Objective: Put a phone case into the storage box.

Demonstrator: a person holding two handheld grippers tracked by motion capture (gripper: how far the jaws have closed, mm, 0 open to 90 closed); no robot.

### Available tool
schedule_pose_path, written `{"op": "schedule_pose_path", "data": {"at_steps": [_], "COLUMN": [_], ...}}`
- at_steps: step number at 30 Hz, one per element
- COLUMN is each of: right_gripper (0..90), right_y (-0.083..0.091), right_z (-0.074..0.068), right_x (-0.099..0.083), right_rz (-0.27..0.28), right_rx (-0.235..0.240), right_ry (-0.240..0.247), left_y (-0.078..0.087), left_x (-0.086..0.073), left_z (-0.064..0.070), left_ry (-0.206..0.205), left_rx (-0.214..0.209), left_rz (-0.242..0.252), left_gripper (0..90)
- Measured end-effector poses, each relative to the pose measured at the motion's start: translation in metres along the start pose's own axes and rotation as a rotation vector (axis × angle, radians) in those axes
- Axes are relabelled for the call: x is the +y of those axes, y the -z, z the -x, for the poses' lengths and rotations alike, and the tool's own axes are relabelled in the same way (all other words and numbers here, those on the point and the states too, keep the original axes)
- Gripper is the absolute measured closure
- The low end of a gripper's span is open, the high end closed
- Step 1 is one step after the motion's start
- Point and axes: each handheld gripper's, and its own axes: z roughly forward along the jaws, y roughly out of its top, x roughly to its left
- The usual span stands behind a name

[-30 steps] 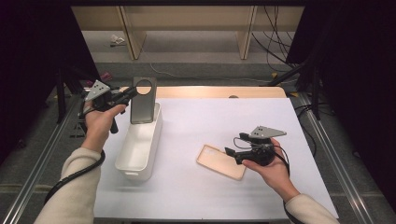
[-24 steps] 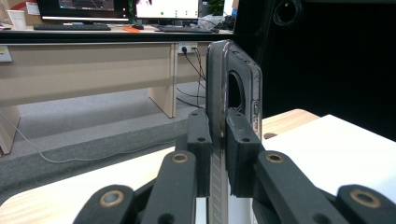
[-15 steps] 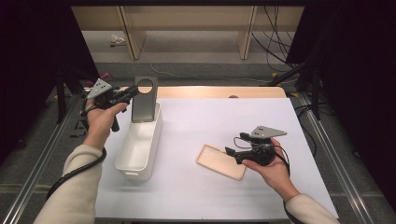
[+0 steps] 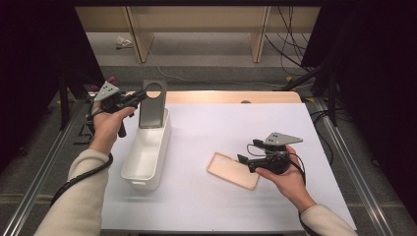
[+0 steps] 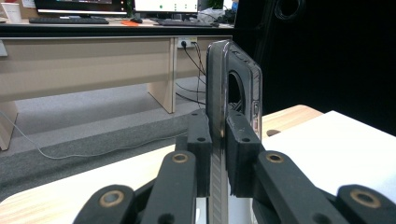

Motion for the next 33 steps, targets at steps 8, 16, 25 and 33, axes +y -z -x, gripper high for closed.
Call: {"op": "schedule_pose_path", "data": {"at_steps": [8,16,25,33], "right_gripper": [16.1,16.1,16.1,16.1], "right_y": [0.000,0.000,0.000,0.000], "right_z": [0.000,0.000,0.001,0.001], "right_x": [0.000,0.000,0.000,0.000], "right_rz": [0.002,0.003,0.003,0.001], "right_rx": [-0.001,0.000,0.001,0.000], "right_ry": [-0.002,-0.002,-0.002,-0.003], "left_y": [-0.004,-0.006,-0.012,-0.019], "left_x": [0.000,0.001,-0.002,-0.009], "left_z": [-0.002,-0.005,-0.007,-0.009], "left_ry": [0.001,0.008,0.013,0.026], "left_rx": [0.000,0.006,0.013,0.014], "left_rz": [-0.009,-0.022,-0.056,-0.080], "left_gripper": [81.3,81.3,81.3,81.3]}}
